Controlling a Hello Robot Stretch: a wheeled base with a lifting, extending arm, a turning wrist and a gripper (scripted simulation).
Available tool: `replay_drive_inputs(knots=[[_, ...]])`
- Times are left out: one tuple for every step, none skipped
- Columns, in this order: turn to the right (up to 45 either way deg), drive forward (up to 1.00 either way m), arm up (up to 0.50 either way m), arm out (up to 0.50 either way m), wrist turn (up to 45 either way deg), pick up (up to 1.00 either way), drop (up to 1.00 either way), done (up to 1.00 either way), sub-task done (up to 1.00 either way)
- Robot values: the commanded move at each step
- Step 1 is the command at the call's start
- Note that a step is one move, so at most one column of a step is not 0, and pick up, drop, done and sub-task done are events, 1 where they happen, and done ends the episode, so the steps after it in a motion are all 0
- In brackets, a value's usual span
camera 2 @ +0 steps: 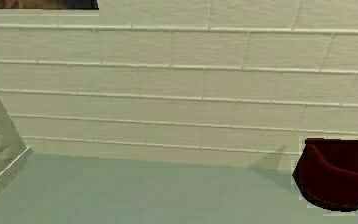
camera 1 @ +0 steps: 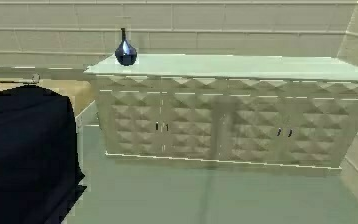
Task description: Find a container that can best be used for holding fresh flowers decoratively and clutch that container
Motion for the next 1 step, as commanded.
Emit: replay_drive_inputs(knots=[[0.0, 0.8, 0.0, 0.0, 0.0, 0.0, 0.0, 0.0, 0.0]])
